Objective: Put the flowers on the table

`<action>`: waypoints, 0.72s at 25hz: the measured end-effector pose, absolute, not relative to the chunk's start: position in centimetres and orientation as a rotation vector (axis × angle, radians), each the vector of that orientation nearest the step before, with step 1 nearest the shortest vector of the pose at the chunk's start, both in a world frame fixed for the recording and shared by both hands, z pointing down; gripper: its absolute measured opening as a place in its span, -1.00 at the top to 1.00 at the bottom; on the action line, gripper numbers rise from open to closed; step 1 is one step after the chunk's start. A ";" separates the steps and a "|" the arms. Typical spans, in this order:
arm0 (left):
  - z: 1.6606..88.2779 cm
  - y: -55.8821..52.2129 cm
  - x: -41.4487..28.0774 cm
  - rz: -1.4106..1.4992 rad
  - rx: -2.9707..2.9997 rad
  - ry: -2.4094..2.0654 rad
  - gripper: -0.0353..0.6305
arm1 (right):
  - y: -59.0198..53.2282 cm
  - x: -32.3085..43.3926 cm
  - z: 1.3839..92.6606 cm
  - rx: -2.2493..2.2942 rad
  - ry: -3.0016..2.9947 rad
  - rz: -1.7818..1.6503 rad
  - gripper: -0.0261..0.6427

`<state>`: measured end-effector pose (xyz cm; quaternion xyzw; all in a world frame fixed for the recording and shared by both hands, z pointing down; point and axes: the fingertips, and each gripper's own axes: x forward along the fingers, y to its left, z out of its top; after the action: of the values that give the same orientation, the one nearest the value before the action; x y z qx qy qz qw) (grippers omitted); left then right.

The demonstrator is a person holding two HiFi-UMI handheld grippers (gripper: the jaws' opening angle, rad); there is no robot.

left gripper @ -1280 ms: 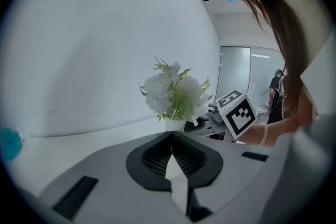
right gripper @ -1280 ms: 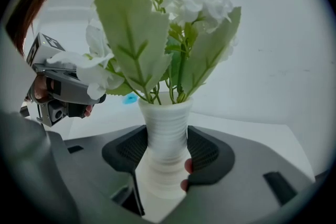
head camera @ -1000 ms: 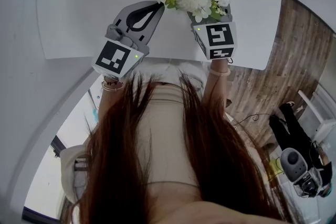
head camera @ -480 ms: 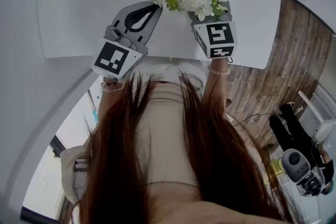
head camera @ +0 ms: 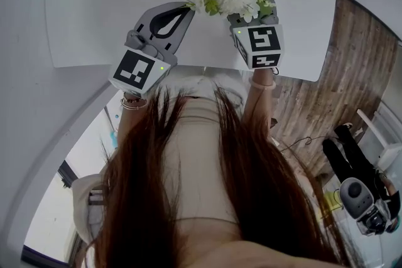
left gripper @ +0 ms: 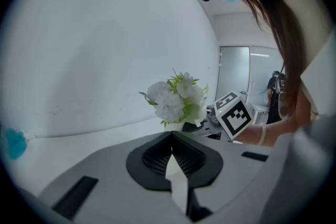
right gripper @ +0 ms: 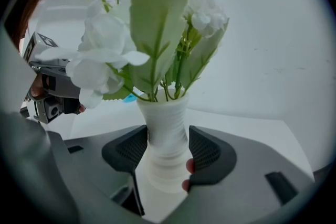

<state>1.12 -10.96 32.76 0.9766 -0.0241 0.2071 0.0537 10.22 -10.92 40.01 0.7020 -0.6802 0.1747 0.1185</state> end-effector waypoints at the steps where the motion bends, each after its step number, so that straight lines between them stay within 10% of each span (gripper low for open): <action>1: 32.7 -10.9 1.1 0.629 2.968 -0.075 0.88 | -10.9 10.3 40.0 2.054 -1.989 0.512 0.17; 18: 32.5 -10.5 0.9 0.630 2.971 -0.094 0.88 | -10.5 10.6 40.2 2.075 -1.990 0.526 0.17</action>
<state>0.89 -10.51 32.54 0.9765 -0.0307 0.2072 0.0516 10.65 -10.49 40.18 0.7057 -0.6768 0.1788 0.1092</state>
